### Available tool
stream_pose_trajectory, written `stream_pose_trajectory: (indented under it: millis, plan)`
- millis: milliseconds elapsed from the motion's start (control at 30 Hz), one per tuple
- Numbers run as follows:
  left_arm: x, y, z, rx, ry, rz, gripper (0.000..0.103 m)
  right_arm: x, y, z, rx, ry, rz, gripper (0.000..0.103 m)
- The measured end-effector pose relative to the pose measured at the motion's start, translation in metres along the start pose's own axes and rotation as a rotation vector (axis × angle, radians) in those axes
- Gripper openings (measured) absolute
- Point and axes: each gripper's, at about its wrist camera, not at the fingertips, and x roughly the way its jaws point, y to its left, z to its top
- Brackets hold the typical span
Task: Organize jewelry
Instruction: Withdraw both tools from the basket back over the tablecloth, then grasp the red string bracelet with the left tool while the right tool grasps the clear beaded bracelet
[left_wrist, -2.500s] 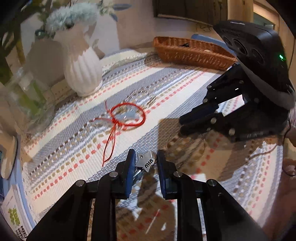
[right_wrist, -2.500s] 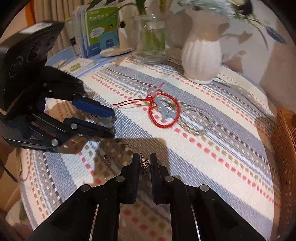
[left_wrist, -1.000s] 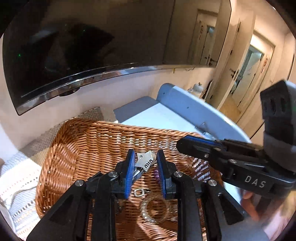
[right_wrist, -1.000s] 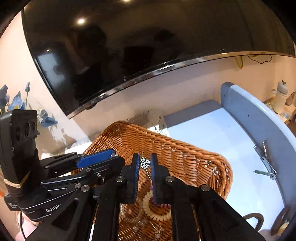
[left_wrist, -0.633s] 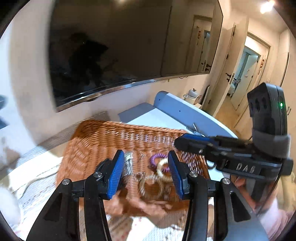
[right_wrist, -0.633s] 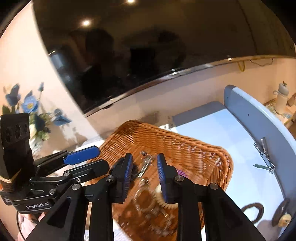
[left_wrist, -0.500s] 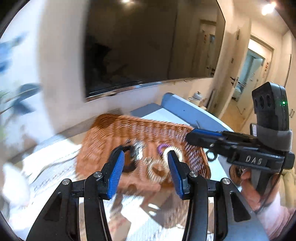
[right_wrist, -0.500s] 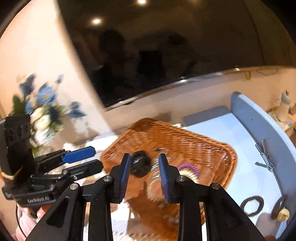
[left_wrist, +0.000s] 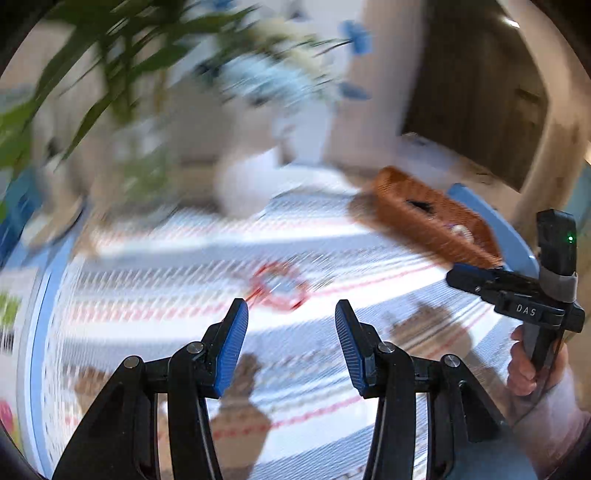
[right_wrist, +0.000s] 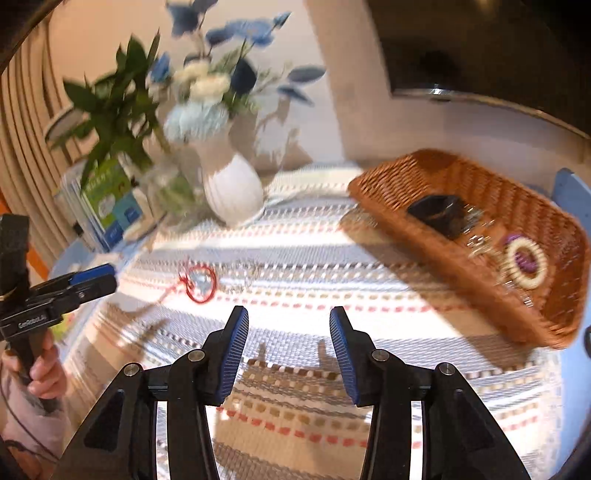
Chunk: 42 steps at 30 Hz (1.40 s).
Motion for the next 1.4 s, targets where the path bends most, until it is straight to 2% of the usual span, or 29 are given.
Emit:
stream_pose_trajectory:
  millis: [133,300,433,567,633,733,800,833,900,1000,1067,1133,1267,1400]
  plan:
    - [0.016,0.025,-0.023,-0.057,0.03,0.031,0.05,0.022,0.0,-0.009,-0.005,0.039,-0.022,0.047]
    - [0.031,0.04,-0.034,-0.116,0.074,0.003,0.05,0.035,-0.007,-0.013,0.011,0.076,-0.041,0.047]
    - [0.026,0.039,-0.039,-0.114,0.054,0.001,0.05,0.038,-0.005,-0.013,-0.012,0.088,-0.07,0.047]
    - [0.025,0.036,-0.035,-0.104,0.058,0.002,0.05,0.039,-0.003,-0.013,-0.026,0.094,-0.091,0.047]
    - [0.024,0.033,-0.029,-0.086,0.093,0.01,0.05,0.041,-0.002,-0.012,-0.026,0.112,-0.09,0.047]
    - [0.016,0.025,-0.006,-0.002,0.125,0.054,0.05,0.049,0.002,-0.009,-0.025,0.209,-0.064,0.047]
    - [0.023,0.023,0.013,0.038,0.184,0.068,0.05,0.052,0.011,0.0,-0.032,0.262,0.001,0.047]
    - [0.031,0.026,0.024,0.034,0.214,0.043,0.05,0.052,0.015,0.005,-0.032,0.27,0.017,0.047]
    - [0.044,0.033,0.04,0.027,0.225,-0.033,0.05,0.056,0.027,0.023,-0.046,0.276,0.023,0.047]
    - [0.073,0.04,0.056,0.02,0.263,-0.166,0.049,0.069,0.041,0.044,-0.094,0.239,0.009,0.047]
    - [0.089,0.039,0.061,0.034,0.281,-0.22,0.049,0.085,0.045,0.053,-0.105,0.232,0.012,0.046]
    - [0.102,0.038,0.066,0.049,0.29,-0.238,0.049,0.1,0.046,0.06,-0.106,0.231,0.02,0.044]
    - [0.121,0.04,0.065,0.061,0.301,-0.241,0.049,0.136,0.045,0.065,-0.117,0.24,-0.017,0.041]
    - [0.127,0.043,0.059,0.07,0.309,-0.256,0.049,0.153,0.047,0.061,-0.134,0.236,-0.012,0.04]
